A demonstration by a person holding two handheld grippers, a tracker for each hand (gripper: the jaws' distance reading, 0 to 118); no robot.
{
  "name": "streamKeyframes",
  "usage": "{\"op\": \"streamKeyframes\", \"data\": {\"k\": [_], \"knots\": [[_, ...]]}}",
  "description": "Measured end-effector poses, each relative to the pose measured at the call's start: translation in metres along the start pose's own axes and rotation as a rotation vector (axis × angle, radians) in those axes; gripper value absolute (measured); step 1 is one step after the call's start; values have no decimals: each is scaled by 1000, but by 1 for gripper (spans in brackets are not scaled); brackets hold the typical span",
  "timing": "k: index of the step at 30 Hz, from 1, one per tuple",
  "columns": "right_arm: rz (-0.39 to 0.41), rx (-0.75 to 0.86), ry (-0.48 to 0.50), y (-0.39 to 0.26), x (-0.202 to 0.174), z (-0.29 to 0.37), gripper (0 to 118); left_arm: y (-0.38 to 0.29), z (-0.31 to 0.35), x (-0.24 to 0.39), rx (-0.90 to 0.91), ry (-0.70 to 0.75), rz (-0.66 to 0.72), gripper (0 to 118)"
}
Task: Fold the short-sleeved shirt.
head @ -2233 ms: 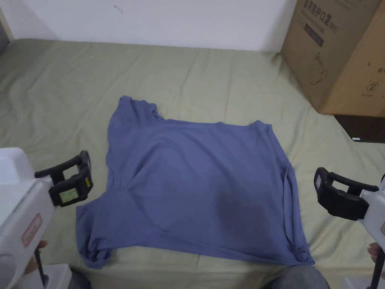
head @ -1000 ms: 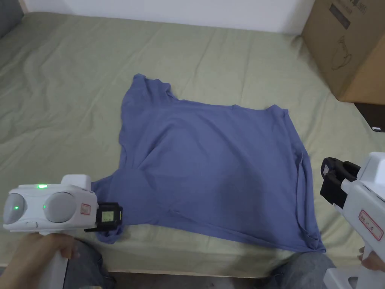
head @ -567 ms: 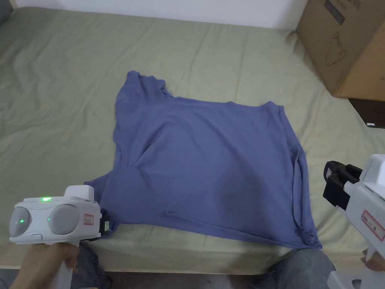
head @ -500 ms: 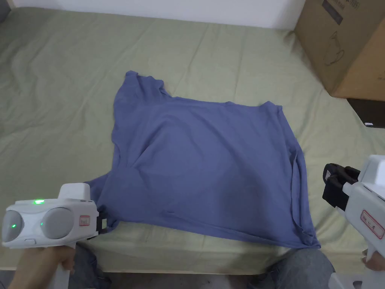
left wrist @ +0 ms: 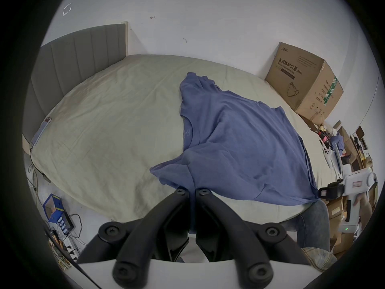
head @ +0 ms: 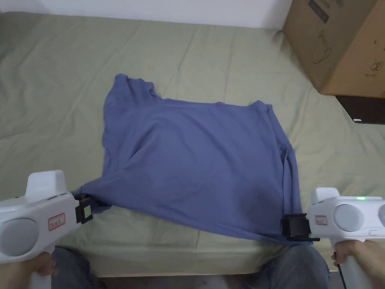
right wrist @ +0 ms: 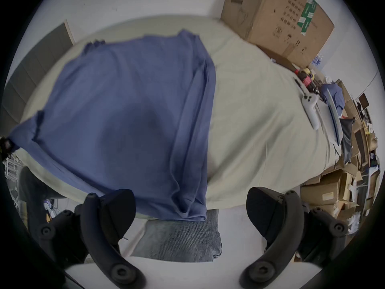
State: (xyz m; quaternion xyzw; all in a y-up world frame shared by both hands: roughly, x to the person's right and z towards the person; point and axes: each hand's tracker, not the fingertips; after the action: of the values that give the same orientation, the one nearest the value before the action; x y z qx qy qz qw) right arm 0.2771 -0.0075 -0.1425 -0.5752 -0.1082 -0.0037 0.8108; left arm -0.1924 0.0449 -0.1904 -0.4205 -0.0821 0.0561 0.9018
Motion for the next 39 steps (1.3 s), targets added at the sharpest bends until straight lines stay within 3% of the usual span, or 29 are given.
{"op": "streamKeyframes", "data": {"k": [2, 3, 5, 6, 7, 11, 17, 24, 28, 33, 39], "knots": [[-31, -23, -36, 0, 0, -13, 96, -2, -1, 3, -8, 0, 2, 0], [-40, -18, -40, -1, 3, -19, 81, -2, -1, 4, -12, 3, -1, 0], [-60, -13, -31, -2, 7, -24, 25, -3, -4, 3, -18, 7, -5, 0], [-98, -6, 12, -3, 9, -25, 11, -3, -5, 1, -21, 5, -3, 0], [-118, -8, 14, -4, 13, -24, 8, -4, -5, 1, -23, 8, 1, 0], [-111, 22, 53, -2, 23, -2, 6, -1, -7, -9, -35, 13, 21, 0], [-248, 111, 215, 18, 56, 45, 6, 22, 7, -18, -9, 30, 18, 0], [-315, 176, 188, 81, 65, 56, 6, 89, -22, -3, 21, 36, -57, 0], [-340, 178, 114, 125, 57, 31, 6, 134, -65, 8, 25, 33, -53, 0], [-443, 144, 92, 167, 57, -7, 6, 171, -123, 24, -21, 93, -128, 0], [-446, 106, 77, 207, 53, -43, 6, 189, -184, 23, -126, 146, -80, 2]]}}
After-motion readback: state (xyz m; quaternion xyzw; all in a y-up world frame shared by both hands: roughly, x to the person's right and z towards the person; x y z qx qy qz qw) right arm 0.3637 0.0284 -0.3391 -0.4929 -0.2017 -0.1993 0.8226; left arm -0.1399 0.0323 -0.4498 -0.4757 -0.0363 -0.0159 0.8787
